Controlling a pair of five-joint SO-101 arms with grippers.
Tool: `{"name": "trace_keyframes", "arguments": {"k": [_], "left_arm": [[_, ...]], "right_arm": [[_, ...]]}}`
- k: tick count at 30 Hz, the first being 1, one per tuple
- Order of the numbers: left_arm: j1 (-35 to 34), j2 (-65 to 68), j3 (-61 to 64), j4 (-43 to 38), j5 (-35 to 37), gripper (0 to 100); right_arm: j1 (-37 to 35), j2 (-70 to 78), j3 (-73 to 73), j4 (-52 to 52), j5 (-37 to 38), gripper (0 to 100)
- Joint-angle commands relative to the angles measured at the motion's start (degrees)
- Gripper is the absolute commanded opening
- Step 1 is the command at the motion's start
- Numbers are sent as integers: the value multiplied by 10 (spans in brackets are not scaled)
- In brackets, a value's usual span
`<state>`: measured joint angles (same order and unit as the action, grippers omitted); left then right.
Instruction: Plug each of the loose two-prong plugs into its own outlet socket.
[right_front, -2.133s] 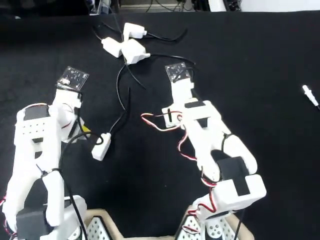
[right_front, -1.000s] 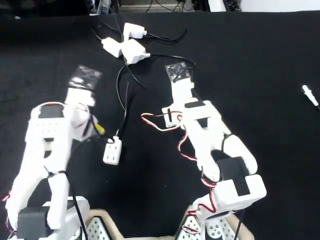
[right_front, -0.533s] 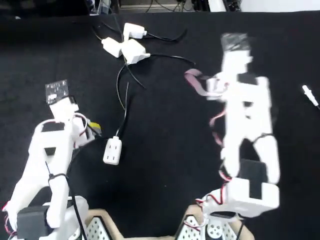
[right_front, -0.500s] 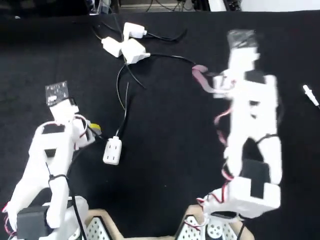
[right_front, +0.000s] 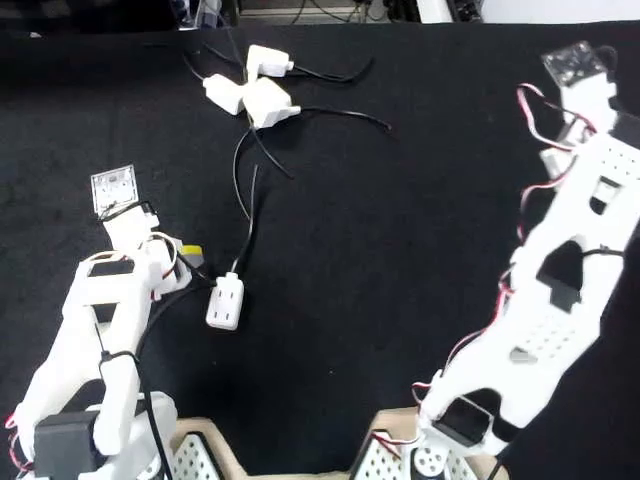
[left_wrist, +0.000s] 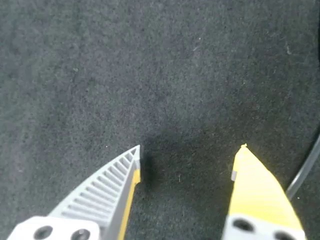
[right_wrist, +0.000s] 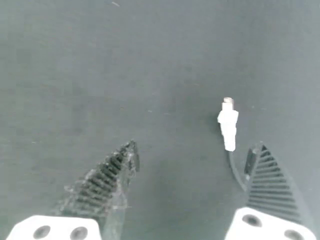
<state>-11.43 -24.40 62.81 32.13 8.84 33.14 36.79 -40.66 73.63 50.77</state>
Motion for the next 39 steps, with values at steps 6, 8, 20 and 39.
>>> {"name": "trace_keyframes", "arguments": {"k": [6,8,20,39], "left_arm": [[6,-10,1,-12,4,292],[6,-10,1,-12,4,292],[6,-10,1,-12,4,292],[6,-10,1,-11,4,292]], "right_arm": [[69,209,-265,-1,109,335],[79,259,-322,-1,139,335],[122,490,-552,-94,252,217],[135,490,-545,-119,284,12]]}}
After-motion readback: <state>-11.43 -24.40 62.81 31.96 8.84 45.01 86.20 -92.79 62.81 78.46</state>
